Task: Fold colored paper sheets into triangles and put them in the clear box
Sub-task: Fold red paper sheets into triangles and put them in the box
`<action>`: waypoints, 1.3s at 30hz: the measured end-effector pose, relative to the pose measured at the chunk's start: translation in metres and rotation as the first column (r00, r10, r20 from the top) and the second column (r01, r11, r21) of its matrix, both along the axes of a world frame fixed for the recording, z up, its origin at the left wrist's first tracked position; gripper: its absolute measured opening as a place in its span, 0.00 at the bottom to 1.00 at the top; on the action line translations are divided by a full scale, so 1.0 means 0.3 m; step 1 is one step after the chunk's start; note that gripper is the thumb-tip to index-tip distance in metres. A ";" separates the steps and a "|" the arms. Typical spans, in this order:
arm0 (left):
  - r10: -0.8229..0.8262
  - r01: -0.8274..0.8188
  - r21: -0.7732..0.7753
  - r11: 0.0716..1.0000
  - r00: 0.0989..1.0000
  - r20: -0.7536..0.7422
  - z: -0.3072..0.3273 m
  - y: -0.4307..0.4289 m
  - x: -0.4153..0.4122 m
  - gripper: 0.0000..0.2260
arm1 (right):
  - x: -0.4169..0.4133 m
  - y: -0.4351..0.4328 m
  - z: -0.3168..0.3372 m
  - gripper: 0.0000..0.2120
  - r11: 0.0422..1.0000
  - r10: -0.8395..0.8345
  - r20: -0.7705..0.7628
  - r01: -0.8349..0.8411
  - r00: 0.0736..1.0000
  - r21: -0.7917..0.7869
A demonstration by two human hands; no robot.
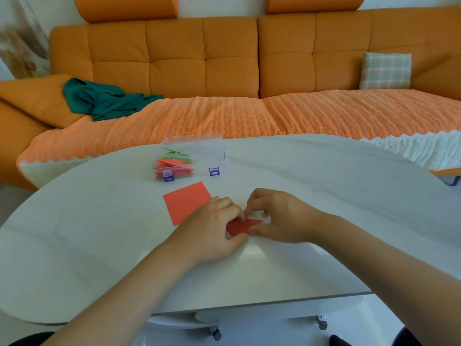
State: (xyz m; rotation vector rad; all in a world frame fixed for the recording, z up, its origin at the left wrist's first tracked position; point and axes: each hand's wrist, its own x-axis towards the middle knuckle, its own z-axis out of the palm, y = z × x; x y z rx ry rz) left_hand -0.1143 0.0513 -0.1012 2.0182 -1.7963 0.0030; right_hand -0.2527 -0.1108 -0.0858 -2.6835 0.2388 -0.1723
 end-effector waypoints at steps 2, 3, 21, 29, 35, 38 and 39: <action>-0.014 0.015 0.019 1.000 1.000 -0.027 0.002 0.000 0.014 0.11 | 0.004 -0.005 -0.005 0.10 0.999 0.023 0.027 -0.022 0.999 -0.030; -0.020 0.021 0.021 1.000 0.999 -0.040 0.004 0.000 0.019 0.10 | 0.006 -0.008 -0.009 0.09 0.999 0.034 0.042 -0.032 0.999 -0.043; -0.082 0.078 -0.047 0.996 0.991 -0.103 0.021 0.035 0.040 0.08 | 0.017 0.026 -0.067 0.11 0.862 0.267 0.335 -0.069 0.904 -0.502; -0.037 0.012 -0.118 0.993 0.976 -0.214 0.013 0.042 0.046 0.05 | 0.003 0.032 -0.019 0.18 0.990 -0.022 0.191 0.049 0.981 -0.136; 0.050 -0.100 -0.117 0.988 0.928 -0.369 0.037 0.033 0.033 0.08 | 0.008 0.040 0.002 0.05 0.987 -0.132 0.164 0.115 0.978 0.109; 0.078 -0.147 -0.128 0.981 0.896 -0.437 0.065 0.035 0.016 0.06 | 0.004 0.030 0.049 0.04 0.965 -0.147 0.176 0.102 0.973 0.243; 0.093 -0.176 -0.133 0.975 0.876 -0.474 0.071 0.035 0.011 0.05 | 0.003 0.029 0.065 0.05 0.951 -0.146 0.180 0.088 0.973 0.296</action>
